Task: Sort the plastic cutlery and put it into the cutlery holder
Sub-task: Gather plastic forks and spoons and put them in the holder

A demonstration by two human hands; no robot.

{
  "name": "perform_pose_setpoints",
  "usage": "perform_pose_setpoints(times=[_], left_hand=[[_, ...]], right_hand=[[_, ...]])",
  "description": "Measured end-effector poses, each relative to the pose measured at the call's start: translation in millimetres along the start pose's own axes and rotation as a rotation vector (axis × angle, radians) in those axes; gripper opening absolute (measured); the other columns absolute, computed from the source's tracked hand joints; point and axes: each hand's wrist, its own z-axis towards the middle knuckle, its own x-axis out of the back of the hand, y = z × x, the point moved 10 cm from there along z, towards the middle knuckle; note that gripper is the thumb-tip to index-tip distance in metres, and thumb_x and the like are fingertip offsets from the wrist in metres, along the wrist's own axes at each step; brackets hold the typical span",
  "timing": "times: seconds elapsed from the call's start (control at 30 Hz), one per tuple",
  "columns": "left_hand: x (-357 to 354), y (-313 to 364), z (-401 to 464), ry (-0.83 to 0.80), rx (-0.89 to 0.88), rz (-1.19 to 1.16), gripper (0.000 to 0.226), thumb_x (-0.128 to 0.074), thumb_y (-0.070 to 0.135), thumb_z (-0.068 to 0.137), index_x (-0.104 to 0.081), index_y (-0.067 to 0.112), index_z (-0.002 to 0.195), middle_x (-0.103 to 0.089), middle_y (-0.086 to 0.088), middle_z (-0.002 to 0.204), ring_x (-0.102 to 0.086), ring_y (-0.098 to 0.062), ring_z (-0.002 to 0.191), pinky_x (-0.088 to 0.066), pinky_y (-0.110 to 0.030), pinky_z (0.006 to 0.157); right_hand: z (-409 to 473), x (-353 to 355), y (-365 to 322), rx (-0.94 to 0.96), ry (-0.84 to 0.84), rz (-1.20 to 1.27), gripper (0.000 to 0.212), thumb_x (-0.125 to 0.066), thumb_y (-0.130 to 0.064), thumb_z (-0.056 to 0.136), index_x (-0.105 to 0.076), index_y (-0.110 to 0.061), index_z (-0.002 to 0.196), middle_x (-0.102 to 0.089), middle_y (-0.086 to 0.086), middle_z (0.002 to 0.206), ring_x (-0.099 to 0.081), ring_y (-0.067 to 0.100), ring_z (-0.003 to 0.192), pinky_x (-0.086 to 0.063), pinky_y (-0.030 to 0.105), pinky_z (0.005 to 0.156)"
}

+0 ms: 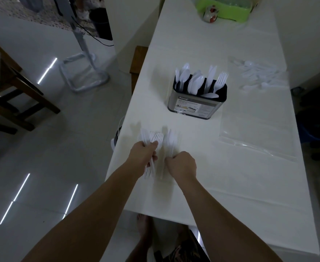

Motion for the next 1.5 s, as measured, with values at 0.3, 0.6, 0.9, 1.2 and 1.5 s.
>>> perform_pose_setpoints(times=[0.3, 0.6, 0.9, 1.2, 1.5], left_hand=[[-2.6, 14.1, 2.2, -0.032, -0.091, 0.133, 0.046, -0.06, 0.05, 0.087, -0.069, 0.006, 0.097, -0.071, -0.014, 0.094, -0.069, -0.029, 0.091, -0.056, -0.049, 0.089], [22.4, 8.6, 14.7, 0.095, -0.033, 0.068, 0.036, -0.05, 0.036, 0.099, -0.068, 0.005, 0.097, -0.066, -0.008, 0.081, -0.062, -0.024, 0.072, -0.05, -0.036, 0.068], [21.0, -3.5, 14.5, 0.047, 0.035, -0.087, 0.031, -0.05, 0.034, 0.1, -0.062, 0.006, 0.101, -0.056, -0.008, 0.074, -0.057, -0.02, 0.061, -0.048, -0.032, 0.056], [23.3, -10.0, 9.6, 0.048, 0.048, -0.126, 0.02, -0.055, 0.024, 0.097, -0.06, 0.005, 0.091, -0.057, -0.009, 0.071, -0.056, -0.02, 0.058, -0.047, -0.031, 0.053], [12.6, -4.8, 8.1, -0.011, 0.069, -0.188, 0.025, -0.06, 0.026, 0.094, -0.062, 0.002, 0.1, -0.063, -0.014, 0.082, -0.061, -0.026, 0.07, -0.048, -0.036, 0.063]], right_hand=[[-28.2, -15.4, -60.1, 0.291, -0.025, -0.071, 0.024, -0.055, -0.037, 0.082, -0.065, -0.016, 0.08, -0.067, 0.001, 0.072, -0.065, 0.022, 0.068, -0.049, 0.031, 0.055], [-30.2, -5.8, -43.7, 0.349, 0.077, 0.042, 0.022, -0.05, -0.028, 0.095, -0.065, -0.016, 0.085, -0.065, -0.001, 0.073, -0.061, 0.015, 0.064, -0.052, 0.03, 0.062], [-7.2, -15.7, -2.3, 0.073, 0.055, -0.123, 0.027, -0.059, -0.04, 0.09, -0.061, -0.016, 0.078, -0.066, -0.001, 0.076, -0.065, 0.02, 0.071, -0.048, 0.027, 0.058], [0.2, -16.7, -12.6, 0.056, -0.002, -0.12, 0.01, -0.059, -0.024, 0.081, -0.062, -0.015, 0.083, -0.067, 0.003, 0.083, -0.065, 0.024, 0.074, -0.043, 0.025, 0.055], [-13.6, 4.6, -24.7, 0.129, -0.019, -0.028, 0.037, -0.06, -0.023, 0.079, -0.041, -0.018, 0.048, -0.041, -0.004, 0.044, -0.043, 0.017, 0.041, -0.03, 0.023, 0.041]])
